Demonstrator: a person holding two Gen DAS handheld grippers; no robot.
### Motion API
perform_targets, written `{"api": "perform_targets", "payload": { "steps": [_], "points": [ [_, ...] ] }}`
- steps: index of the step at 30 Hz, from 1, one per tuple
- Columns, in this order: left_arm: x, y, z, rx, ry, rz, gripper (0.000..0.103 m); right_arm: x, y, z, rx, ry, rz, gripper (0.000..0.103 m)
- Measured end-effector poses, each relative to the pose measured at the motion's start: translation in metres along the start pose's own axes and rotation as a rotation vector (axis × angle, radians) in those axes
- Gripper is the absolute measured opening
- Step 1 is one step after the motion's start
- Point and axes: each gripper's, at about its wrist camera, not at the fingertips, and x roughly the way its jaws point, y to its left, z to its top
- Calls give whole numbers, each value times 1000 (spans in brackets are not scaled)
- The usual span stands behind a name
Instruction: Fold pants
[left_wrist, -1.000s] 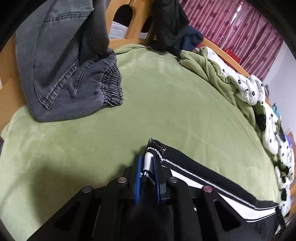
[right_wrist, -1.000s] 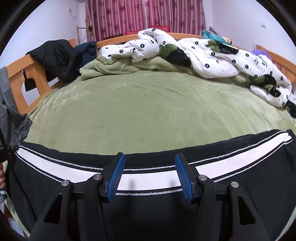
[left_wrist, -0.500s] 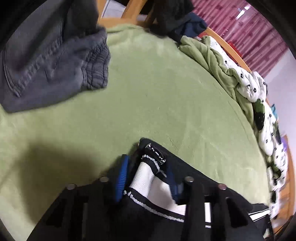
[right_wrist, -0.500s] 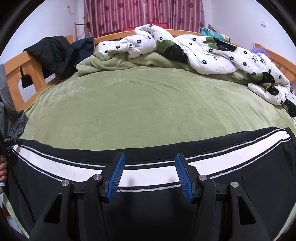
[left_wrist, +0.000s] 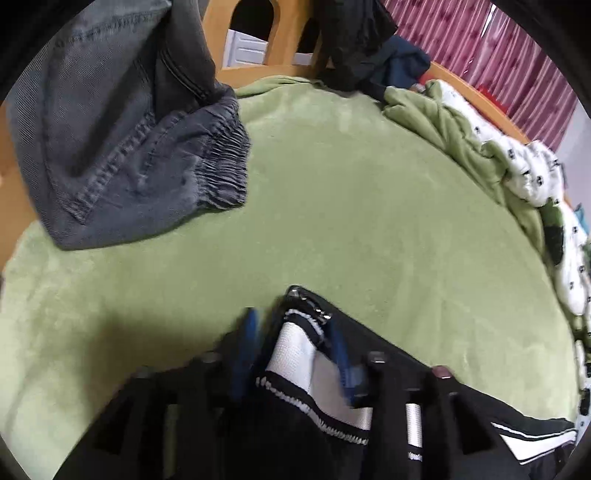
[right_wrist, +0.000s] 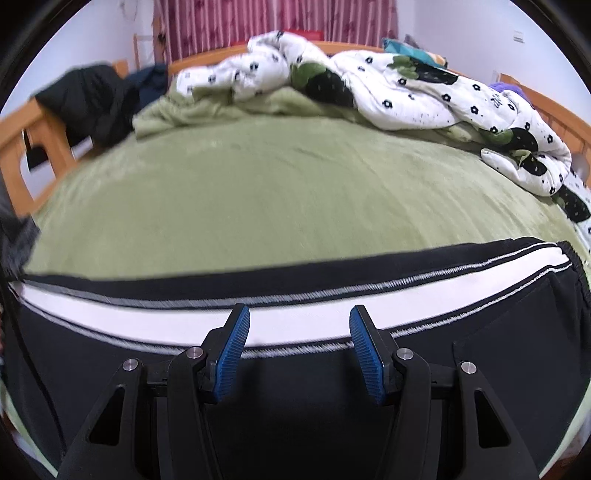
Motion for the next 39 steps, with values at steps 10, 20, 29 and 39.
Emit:
{"api": "perform_targets", "payload": {
  "steps": [10,20,29,39],
  "points": [
    [-73,-61,-46,279,-97,-9,64,31,-16,-5,70,107,42,58],
    [-134,-74,-143,300,45,-258,64,-11,-18,-17,79,40,69,58],
    [-143,-41,-252,89,225,-530,64,-42,-35,-28,113,-15,77,58],
    [-115,-60,-254,-77,126,-473,27,-53,-43,-27,182,-32,122,58]
  ]
}}
